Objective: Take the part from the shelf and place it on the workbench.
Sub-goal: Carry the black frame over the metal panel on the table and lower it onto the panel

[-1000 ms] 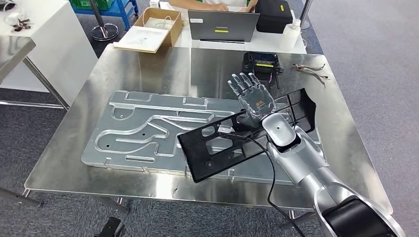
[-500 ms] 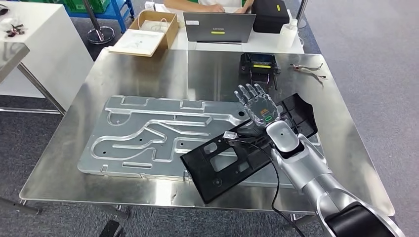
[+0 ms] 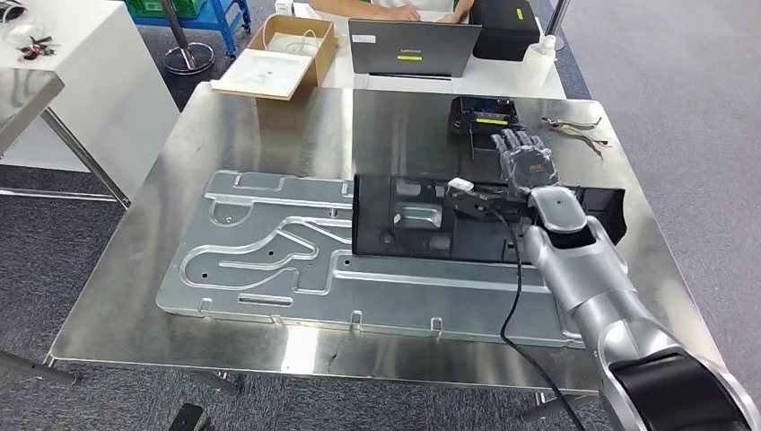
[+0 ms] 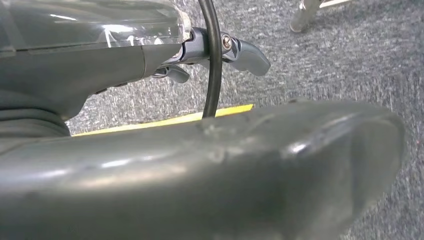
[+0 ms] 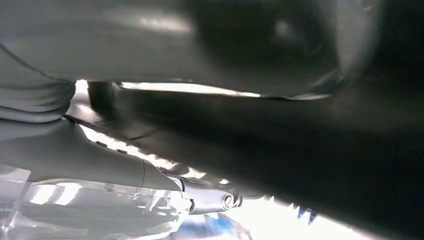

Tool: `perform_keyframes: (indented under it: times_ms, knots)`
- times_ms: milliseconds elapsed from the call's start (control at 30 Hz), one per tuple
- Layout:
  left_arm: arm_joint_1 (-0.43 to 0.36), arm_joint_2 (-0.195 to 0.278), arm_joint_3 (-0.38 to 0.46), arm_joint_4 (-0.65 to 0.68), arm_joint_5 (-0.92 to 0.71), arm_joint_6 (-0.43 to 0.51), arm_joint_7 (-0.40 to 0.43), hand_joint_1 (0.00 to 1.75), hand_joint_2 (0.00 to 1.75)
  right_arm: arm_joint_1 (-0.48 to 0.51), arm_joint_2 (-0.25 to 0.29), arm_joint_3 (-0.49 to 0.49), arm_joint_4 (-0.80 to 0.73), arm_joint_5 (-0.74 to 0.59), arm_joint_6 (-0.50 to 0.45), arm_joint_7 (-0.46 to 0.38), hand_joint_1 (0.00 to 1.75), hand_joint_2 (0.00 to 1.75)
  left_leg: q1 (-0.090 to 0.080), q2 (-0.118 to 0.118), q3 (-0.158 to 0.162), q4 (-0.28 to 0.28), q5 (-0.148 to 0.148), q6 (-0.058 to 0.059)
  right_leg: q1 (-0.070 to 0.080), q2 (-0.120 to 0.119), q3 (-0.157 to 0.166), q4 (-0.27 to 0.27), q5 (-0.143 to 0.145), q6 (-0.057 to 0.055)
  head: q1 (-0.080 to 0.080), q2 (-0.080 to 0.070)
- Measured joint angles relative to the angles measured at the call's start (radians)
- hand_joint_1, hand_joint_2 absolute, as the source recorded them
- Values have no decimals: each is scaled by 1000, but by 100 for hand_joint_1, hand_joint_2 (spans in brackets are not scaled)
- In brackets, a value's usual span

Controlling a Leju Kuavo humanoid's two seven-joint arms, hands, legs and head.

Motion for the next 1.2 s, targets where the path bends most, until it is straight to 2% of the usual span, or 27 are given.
perform_keyframes:
  times_ms: [67,133,200,267,300,333,367,433,467,500,600,667,700,767,800,833,867,900,967,1000,1033,1067,1133,1167,1200]
  knots:
    - [1,2,5,0,1,2,3,0,0,-28,2,-34,2,-74,43,16,0,0,1,0,-2,-2,1,-10,3,-1,3,-17,-1,-4,0,0]
    - [1,4,9,0,1,3,4,0,0,-48,8,-56,3,-122,56,22,0,0,1,2,-5,9,-9,-21,-3,-3,11,-28,3,-7,0,0]
    - [1,7,15,0,2,5,4,0,0,-60,21,-83,3,-197,44,24,0,0,2,4,-38,88,-55,-30,-8,-5,19,-37,6,-12,0,0]
    - [3,10,21,0,5,7,5,0,0,-63,40,-128,3,-318,18,23,0,0,4,5,-102,220,-111,-37,-6,-5,21,-36,4,-15,0,0]
    - [5,11,23,0,7,8,5,0,0,-62,50,-155,4,-378,11,25,0,0,4,5,-126,265,-121,-39,-6,-5,21,-35,3,-16,0,0]
    - [6,12,25,0,9,8,5,0,0,-63,58,-181,4,-433,14,30,0,0,4,5,-134,273,-111,-40,-6,-5,21,-32,1,-16,0,0]
    - [7,14,27,0,10,9,6,0,0,-66,65,-203,5,-475,23,37,0,0,4,5,-122,241,-83,-40,-6,-4,22,-28,-2,-16,0,0]
    - [7,17,29,0,11,10,8,0,0,-78,73,-230,10,-525,43,51,0,0,4,6,-63,110,-16,-34,-5,-4,22,-19,-10,-11,0,0]
    - [6,18,31,0,11,11,9,0,0,-85,75,-237,12,-536,48,54,0,0,2,6,-37,54,4,-29,-4,-4,20,-13,-14,-8,0,0]
    - [7,19,31,0,11,11,10,0,0,-89,76,-242,14,-543,49,56,0,0,0,6,-22,21,11,-24,-2,-4,18,-10,-16,-4,0,0]
    - [11,21,35,0,11,11,11,0,0,-97,78,-250,23,-562,56,61,0,0,-2,5,-18,7,12,-9,1,-4,14,-10,-15,8,0,0]
    - [10,22,38,0,11,11,12,0,0,-106,78,-250,31,-576,61,65,0,0,2,6,-14,-3,17,2,-1,-3,7,9,-30,18,0,0]
    - [8,21,40,0,10,11,12,0,0,-112,79,-250,36,-579,62,66,0,0,4,7,-12,-7,20,7,-3,-2,-8,44,-53,23,0,0]
    - [7,21,43,0,10,11,12,0,0,-120,79,-250,47,-580,55,63,0,0,5,7,-12,-9,22,12,-8,-2,-65,165,-114,33,0,0]
    - [8,21,44,0,11,12,10,0,0,-118,79,-250,51,-578,44,54,0,44,5,7,-12,-9,22,13,-10,-2,-95,227,-137,36,0,0]
    - [10,21,46,0,11,14,8,0,0,-112,79,-250,52,-575,25,39,0,87,5,7,-11,-9,22,13,-12,-2,-115,264,-143,38,0,0]
    - [12,21,47,0,11,15,5,0,0,-105,79,-250,49,-572,3,21,0,131,5,6,-11,-9,21,12,-14,-2,-116,263,-129,39,0,0]
    - [14,21,47,0,11,17,1,0,0,-97,80,-250,41,-571,-23,0,0,175,5,5,-9,-9,21,11,-16,-2,-98,222,-99,38,0,0]
    - [15,21,48,0,14,20,-10,0,0,-66,84,-250,-6,-579,-96,-77,0,175,4,3,-7,-8,19,7,-15,-3,-28,80,-33,33,0,0]
    - [17,20,50,0,16,21,-17,0,0,-31,91,-248,-56,-584,-148,-133,0,175,4,2,-6,-8,18,2,-12,-2,1,24,-16,28,0,0]
    - [21,20,53,0,19,22,-26,0,0,20,102,-244,-127,-586,-211,-195,0,175,4,1,-4,-8,18,-3,-7,-2,18,-8,-10,24,0,0]
    - [27,19,57,0,24,22,-35,0,0,86,117,-235,-211,-585,-273,-250,0,175,5,1,-2,-9,18,-10,-3,-2,25,-18,-12,20,0,0]
    - [42,17,69,0,35,20,-52,0,0,234,156,-200,-384,-597,-365,-320,0,175,8,1,4,-10,13,-22,-2,-2,30,-24,-8,10,0,0]
    - [49,15,77,0,42,19,-61,0,0,309,177,-176,-464,-612,-391,-345,0,175,9,2,2,-1,-1,-28,-4,-2,32,-29,-5,3,0,0]
    - [55,14,85,1,48,18,-68,0,0,381,194,-149,-538,-632,-406,-368,0,175,9,4,-7,27,-27,-33,-6,-4,33,-34,-2,-4,0,0]
